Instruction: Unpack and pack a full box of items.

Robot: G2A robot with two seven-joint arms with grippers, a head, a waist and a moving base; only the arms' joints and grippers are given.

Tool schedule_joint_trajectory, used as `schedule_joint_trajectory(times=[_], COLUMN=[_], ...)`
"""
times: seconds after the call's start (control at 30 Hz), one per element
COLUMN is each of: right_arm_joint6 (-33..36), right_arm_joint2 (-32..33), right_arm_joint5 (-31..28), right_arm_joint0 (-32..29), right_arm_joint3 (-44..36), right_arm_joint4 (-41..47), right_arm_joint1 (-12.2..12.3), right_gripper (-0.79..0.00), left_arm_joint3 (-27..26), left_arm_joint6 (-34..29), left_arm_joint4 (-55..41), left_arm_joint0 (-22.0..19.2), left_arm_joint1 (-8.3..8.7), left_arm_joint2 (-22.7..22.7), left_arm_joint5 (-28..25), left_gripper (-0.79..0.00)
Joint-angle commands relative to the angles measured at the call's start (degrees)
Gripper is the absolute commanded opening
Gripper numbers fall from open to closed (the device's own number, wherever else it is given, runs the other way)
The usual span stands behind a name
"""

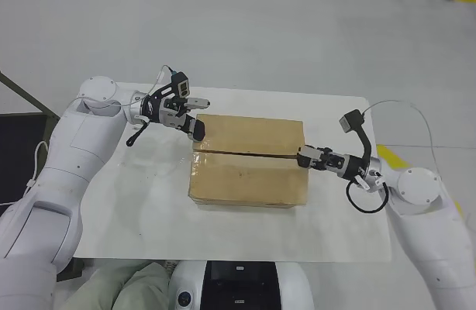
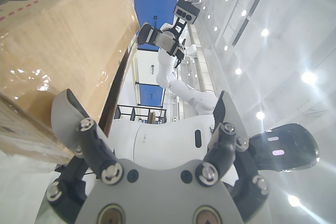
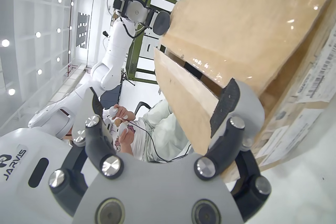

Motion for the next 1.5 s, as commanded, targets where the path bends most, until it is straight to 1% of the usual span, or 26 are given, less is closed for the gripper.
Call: schedule_joint_trajectory(times=[0.0,0.13,0.47,0.53,0.6,0.77,0.9,1.03,1.3,1.47], right_arm_joint6=[0.36,0.96,1.93,2.1,2.29,2.85,3.22,4.02,5.87,5.62], right_arm_joint2=[-0.46,-1.25,-2.19,-2.29,-2.33,-2.02,-1.86,-2.17,-3.91,-4.67], right_arm_joint5=[1.42,3.4,4.91,5.1,5.11,5.76,7.92,10.16,12.59,13.1], right_arm_joint0=[0.94,2.11,3.75,3.91,4.01,4.0,4.23,5.06,7.11,8.08], right_arm_joint3=[0.92,2.56,5.14,5.3,5.31,5.09,5.21,5.67,6.91,7.9], right_arm_joint4=[-0.09,0.39,0.82,0.95,1.1,1.81,2.33,2.57,2.23,1.9], right_arm_joint1=[-0.04,-0.14,-0.22,-0.22,-0.21,-0.11,-0.02,0.01,-0.1,-0.2], right_gripper=[0.0,0.0,0.0,0.0,0.0,0.0,0.0,0.0,0.0,0.0], left_arm_joint3=[0.0,0.0,0.0,-1.64,-3.16,-8.11,-12.04,-15.08,-17.41,-18.72], left_arm_joint6=[0.0,0.0,0.0,1.51,1.4,1.68,3.46,6.68,8.86,10.08], left_arm_joint4=[0.0,0.0,0.0,-0.23,-0.69,-2.16,-1.94,-0.75,-0.41,-0.19], left_arm_joint0=[0.0,0.0,0.0,0.83,1.57,4.98,8.13,11.17,16.98,19.9], left_arm_joint1=[0.0,0.0,0.0,0.11,0.51,2.36,3.56,4.69,6.78,7.52], left_arm_joint2=[0.0,0.0,0.0,-0.56,-1.76,-7.23,-10.75,-14.26,-21.68,-24.36], left_arm_joint5=[0.0,0.0,0.0,-0.35,-0.61,-1.37,-1.45,-0.99,-0.05,1.3], left_gripper=[0.0,0.0,0.0,0.0,0.0,0.0,0.0,0.0,0.0,0.0])
